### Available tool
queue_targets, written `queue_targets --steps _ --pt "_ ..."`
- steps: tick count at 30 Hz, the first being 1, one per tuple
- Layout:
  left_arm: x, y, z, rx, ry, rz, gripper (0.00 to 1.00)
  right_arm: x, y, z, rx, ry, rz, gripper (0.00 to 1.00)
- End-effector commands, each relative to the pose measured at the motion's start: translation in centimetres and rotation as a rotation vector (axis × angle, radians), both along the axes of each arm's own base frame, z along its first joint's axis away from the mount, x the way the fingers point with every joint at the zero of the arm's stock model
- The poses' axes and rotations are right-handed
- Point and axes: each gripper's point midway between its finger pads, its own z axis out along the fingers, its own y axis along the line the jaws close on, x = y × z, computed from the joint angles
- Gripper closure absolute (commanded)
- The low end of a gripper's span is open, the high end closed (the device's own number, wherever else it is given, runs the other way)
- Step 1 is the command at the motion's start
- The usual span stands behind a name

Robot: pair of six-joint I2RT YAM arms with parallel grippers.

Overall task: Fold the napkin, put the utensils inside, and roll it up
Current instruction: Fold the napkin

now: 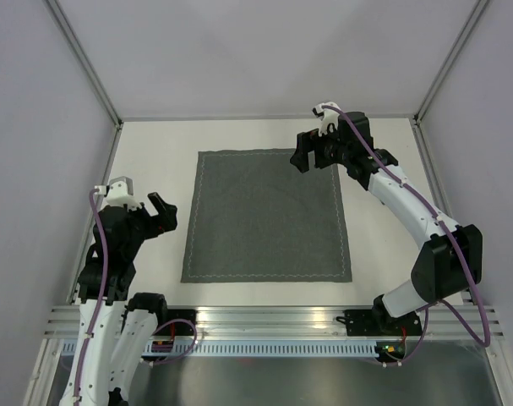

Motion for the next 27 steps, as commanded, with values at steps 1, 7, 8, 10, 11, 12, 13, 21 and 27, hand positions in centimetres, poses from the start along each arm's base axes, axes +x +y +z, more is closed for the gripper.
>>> queue_targets --steps 1,7,8,10,11,12,13,21,27 --pt "0.3 -0.2 0.3 -0.003 -0.017 -0.013 0.0 0.1 -0.3 1.6 0.004 -0.053 -0.016 0.02" --pt "0.3 -0.6 0.9 -0.004 -0.026 -0.038 0.0 -0.1 0.0 1.9 0.002 -0.055 -0.007 0.02" --pt "0.4 -0.5 1.2 -0.003 -0.032 -0.035 0.0 -0.1 0.2 2.1 0.001 -0.058 -0.001 0.02" --pt "0.5 -0.3 2.7 0.006 -0.054 -0.028 0.0 -0.7 1.6 1.9 -0.024 -0.064 0.033 0.02" --pt "0.5 -0.4 3.2 0.007 -0.056 -0.031 0.0 -1.1 2.4 1.8 -0.041 -0.064 0.052 0.04" --pt "0.5 -0.3 5.1 0.006 -0.094 -0.03 0.0 -1.5 3.3 1.5 -0.064 -0.068 0.066 0.05" --pt "0.6 -0.3 6.0 0.008 -0.103 -0.029 0.0 -2.6 5.8 0.6 -0.127 -0.082 0.114 0.07" --pt "-0.4 1.3 15.8 0.045 -0.24 0.043 0.0 -12.3 20.7 -5.7 -0.289 -0.056 0.45 0.18" --pt "-1.1 1.8 19.7 0.043 -0.294 0.073 0.0 -20.3 28.7 -12.7 -0.404 -0.032 0.654 0.25"
